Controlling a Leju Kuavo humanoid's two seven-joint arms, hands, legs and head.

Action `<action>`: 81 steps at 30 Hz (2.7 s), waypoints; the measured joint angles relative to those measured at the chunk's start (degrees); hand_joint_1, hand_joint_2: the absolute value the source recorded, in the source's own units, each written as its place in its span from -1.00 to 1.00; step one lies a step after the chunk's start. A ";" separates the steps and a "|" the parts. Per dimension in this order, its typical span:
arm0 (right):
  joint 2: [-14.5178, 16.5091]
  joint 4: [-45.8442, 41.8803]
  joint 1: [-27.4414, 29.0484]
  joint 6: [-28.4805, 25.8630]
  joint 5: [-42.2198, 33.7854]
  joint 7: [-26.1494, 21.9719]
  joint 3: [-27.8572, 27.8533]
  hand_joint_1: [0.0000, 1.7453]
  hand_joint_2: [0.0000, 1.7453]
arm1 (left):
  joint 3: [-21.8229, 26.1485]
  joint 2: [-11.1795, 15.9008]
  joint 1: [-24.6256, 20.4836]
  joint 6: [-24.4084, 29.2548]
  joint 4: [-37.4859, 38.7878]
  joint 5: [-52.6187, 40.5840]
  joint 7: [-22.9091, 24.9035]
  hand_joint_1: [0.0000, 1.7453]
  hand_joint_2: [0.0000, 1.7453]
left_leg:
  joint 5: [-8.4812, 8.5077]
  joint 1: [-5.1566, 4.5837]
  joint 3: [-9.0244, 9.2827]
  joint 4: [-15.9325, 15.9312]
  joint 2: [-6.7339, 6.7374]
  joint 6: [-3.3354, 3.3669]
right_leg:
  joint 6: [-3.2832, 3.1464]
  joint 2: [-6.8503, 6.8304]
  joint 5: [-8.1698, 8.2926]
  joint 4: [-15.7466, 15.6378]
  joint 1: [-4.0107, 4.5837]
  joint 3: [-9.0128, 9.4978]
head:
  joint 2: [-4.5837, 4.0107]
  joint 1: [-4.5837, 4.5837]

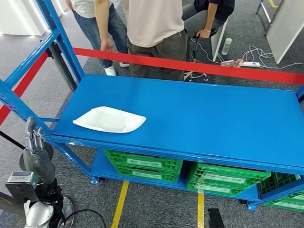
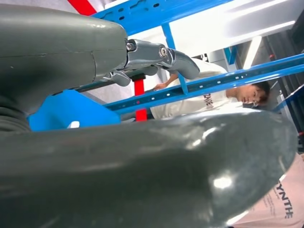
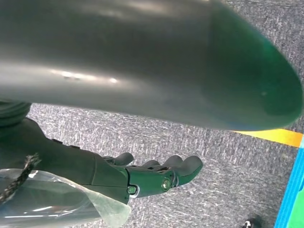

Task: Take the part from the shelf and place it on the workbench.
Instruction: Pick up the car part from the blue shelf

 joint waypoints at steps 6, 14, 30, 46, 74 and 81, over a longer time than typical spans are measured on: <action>0.02 0.00 -0.10 0.00 0.03 -0.01 0.01 -1.00 -1.00 | 0.02 0.04 -0.17 0.02 -0.01 -0.01 0.06 -1.00 -1.00 | 2.88 -0.42 4.36 -10.23 0.00 1.52 | 1.56 -0.08 -0.10 -0.10 0.22 -0.26 | 0.00 0.11; 0.02 0.00 0.15 0.00 0.02 0.01 0.01 -1.00 -1.00 | 0.02 -0.13 -0.10 0.02 0.01 -0.02 0.06 -1.00 -1.00 | 3.28 -0.34 4.63 -10.90 0.10 2.69 | 2.35 -0.16 -5.61 14.33 0.17 -7.49 | 0.00 0.53; -0.01 0.00 -0.09 0.02 0.09 -0.01 -0.04 -1.00 -1.00 | 0.02 -0.13 -0.25 0.77 0.03 -0.22 0.32 -1.00 -1.00 | -1.13 0.25 -0.73 1.63 0.02 -0.57 | -0.14 -0.07 0.05 -0.88 0.13 0.78 | 0.00 0.03; -0.01 0.00 -0.27 -0.02 0.22 0.05 -0.03 -1.00 -1.00 | 0.00 -0.24 -0.43 0.94 0.04 0.38 0.29 -1.00 -1.00 | 3.37 -0.40 5.01 -11.30 0.05 2.52 | 1.88 -0.18 -2.72 9.41 0.53 -5.15 | -0.01 0.68; -0.22 0.00 -2.69 3.17 3.28 2.02 2.15 -1.00 -1.00 | 1.23 11.33 -14.30 -8.63 16.41 -17.27 6.17 -1.00 -1.00 | 4.23 -0.06 4.55 -11.79 0.30 2.43 | 2.08 -0.13 -6.01 14.48 0.55 -8.16 | -0.01 0.73; -0.38 0.00 -3.26 3.70 3.42 2.59 2.88 -1.00 -1.00 | 0.89 16.65 -19.97 -12.51 25.56 -26.64 10.08 -1.00 -1.00 | 3.92 -0.48 3.99 -10.91 0.21 1.04 | 0.90 0.01 1.07 -0.26 0.70 -1.18 | 0.00 0.68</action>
